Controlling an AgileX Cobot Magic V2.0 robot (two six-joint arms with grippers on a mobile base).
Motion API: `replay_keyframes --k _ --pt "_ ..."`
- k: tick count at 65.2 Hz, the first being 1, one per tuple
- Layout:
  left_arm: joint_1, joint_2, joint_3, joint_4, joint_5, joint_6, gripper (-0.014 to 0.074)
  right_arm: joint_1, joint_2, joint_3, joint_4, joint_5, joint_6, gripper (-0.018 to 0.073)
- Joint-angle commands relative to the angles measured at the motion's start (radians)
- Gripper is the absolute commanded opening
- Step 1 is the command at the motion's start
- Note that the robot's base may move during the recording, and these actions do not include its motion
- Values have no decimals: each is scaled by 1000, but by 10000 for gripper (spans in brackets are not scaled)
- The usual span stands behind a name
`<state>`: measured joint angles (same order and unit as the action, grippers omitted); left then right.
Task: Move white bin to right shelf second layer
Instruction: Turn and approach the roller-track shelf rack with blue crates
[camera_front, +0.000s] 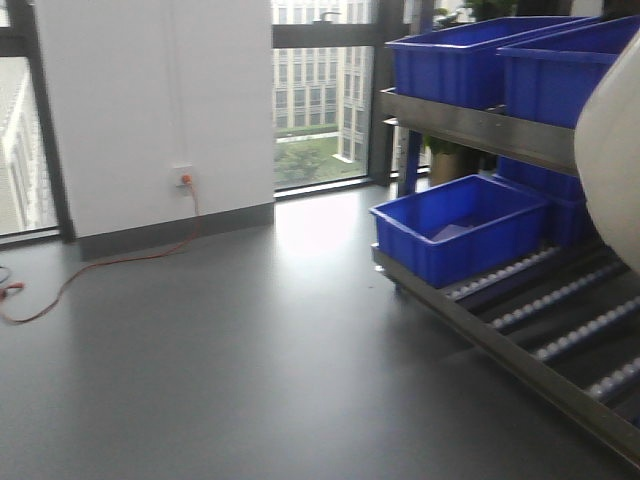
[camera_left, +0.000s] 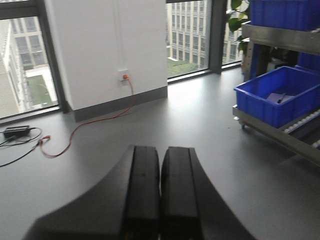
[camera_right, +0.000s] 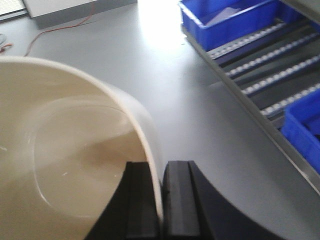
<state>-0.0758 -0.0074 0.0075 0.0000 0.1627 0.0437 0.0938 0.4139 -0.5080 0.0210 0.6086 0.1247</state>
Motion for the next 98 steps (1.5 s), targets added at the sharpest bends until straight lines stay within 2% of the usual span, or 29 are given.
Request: replay_keyframes --k 1,98 --pt "-6 -16 37 0 -85 -5 85 -4 3 -32 2 -95 -3 48" --pt "-6 -16 37 0 -85 -5 85 -4 3 -32 2 -95 -3 48"
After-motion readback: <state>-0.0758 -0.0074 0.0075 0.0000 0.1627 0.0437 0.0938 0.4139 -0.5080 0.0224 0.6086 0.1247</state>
